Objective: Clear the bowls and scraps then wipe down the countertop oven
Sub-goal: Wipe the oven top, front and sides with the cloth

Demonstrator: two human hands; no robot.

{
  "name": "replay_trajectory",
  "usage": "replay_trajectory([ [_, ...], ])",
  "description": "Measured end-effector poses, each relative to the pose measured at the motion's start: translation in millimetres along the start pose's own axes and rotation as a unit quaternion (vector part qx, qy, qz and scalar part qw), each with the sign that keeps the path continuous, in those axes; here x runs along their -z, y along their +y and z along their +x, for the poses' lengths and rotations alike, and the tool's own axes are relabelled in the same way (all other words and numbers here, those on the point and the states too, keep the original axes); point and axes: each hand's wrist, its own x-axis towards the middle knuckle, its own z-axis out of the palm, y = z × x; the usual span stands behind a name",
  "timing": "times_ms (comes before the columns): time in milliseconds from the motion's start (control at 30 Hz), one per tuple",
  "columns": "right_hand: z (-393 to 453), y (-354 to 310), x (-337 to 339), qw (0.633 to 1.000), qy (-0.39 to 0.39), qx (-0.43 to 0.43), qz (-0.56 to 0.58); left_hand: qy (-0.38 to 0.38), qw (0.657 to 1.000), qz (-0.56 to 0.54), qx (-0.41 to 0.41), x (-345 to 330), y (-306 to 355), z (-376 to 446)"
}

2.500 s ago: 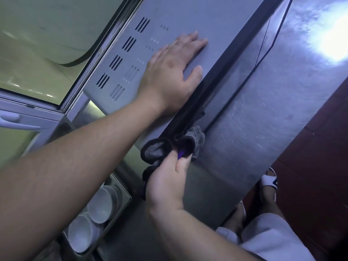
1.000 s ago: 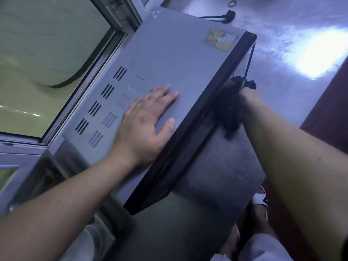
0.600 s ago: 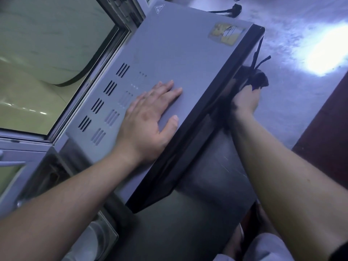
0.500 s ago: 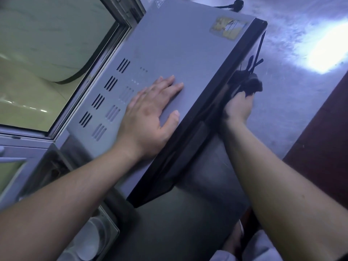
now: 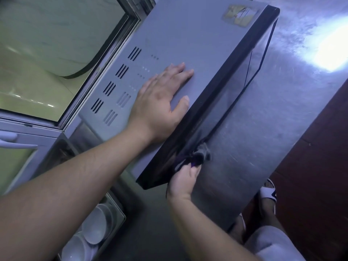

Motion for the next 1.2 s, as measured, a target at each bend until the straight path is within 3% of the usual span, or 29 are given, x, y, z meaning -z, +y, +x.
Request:
replay_trajectory([
  [200, -28.7, 4.0, 3.1, 0.994, -0.039, -0.106, 0.004, -0.008, 1.0, 0.003, 0.004, 1.3, 0.7, -1.1],
  [400, 20.7, -1.0, -6.3, 0.994, -0.006, -0.109, 0.018, -0.011, 1.0, 0.002, 0.004, 1.3, 0.6, -1.6],
  [533, 76.1, -41.4, -11.4, 0.999, -0.008, -0.051, -0.001, -0.012, 1.0, 0.007, 0.008, 1.3, 0.9, -1.2],
  [767, 136.7, -193.1, -18.2, 0.997, 0.024, 0.067, -0.004, -0.015, 1.0, 0.003, 0.012, 3.4, 3.0, -0.6],
  [900, 173.8, -244.7, -21.2, 0.996, 0.002, 0.082, 0.038, -0.013, 1.0, 0.004, 0.011, 3.8, 3.2, -0.5],
  [1067, 179.8, -253.6, -16.9, 0.993, -0.018, 0.105, 0.048, -0.016, 1.0, 0.0, 0.016, 4.3, 3.7, -0.6],
  [1200, 154.0, -217.2, -18.5, 0.992, 0.02, 0.128, 0.004, -0.01, 1.0, -0.002, 0.013, 3.6, 3.6, -0.7],
])
